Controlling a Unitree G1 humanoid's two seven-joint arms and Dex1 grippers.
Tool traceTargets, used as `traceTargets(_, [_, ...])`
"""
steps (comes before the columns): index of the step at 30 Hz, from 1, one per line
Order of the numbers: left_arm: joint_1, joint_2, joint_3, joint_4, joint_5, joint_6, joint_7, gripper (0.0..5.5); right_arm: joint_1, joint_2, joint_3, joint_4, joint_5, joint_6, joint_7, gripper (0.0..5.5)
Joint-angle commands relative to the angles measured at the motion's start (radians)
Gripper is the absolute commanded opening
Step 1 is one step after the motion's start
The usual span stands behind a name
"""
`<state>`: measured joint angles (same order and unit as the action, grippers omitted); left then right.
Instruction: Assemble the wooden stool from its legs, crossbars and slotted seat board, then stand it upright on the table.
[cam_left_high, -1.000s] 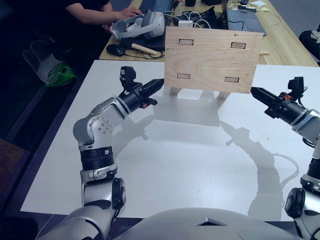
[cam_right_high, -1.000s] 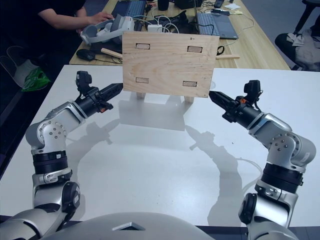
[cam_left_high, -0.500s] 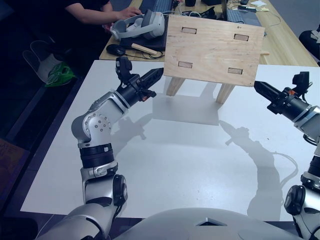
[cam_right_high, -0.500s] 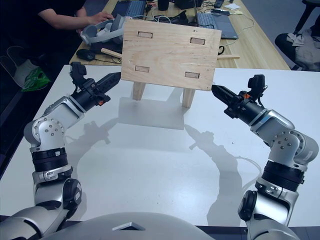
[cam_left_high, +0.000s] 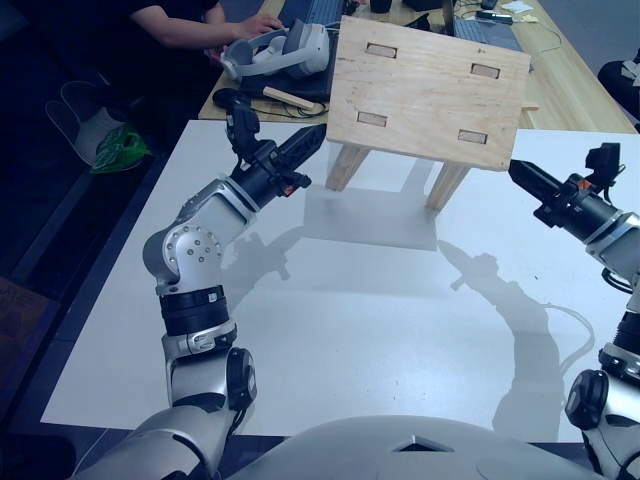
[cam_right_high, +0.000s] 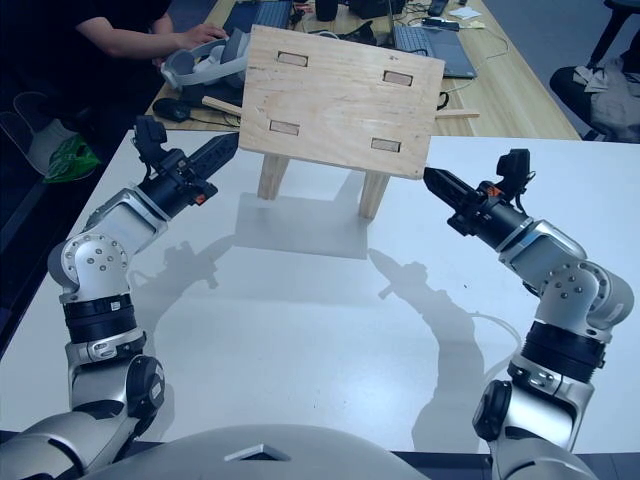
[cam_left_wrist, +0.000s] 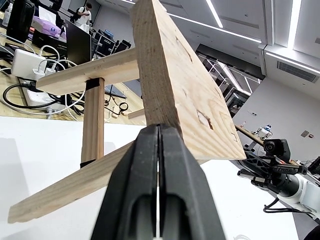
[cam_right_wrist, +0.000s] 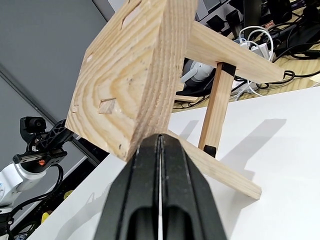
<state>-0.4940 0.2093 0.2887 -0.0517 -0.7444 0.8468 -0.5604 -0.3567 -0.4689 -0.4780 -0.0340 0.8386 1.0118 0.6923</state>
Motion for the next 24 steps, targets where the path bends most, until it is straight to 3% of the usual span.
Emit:
traceTargets(1, [-0.060,-0.083,-0.113,-0.020,-0.078,0.054,-0.046,0.01,-0.069,0.066,0.071,-0.033,0.109,0.037,0.041,0.00])
traceTargets(18, [-0.061,-0.079,-0.115,-0.011,-0.080,0.041,-0.027,0.01,-0.077,0.071,0.054,-0.021,0.144,0.023,0.004,0.00])
traceTargets(24, [0.017,-0.045,-0.168,0.068,0.084,-0.079,0.004,0.01,-0.012,0.066,0.051,0.076,0.046,-0.068,-0.022,0.00])
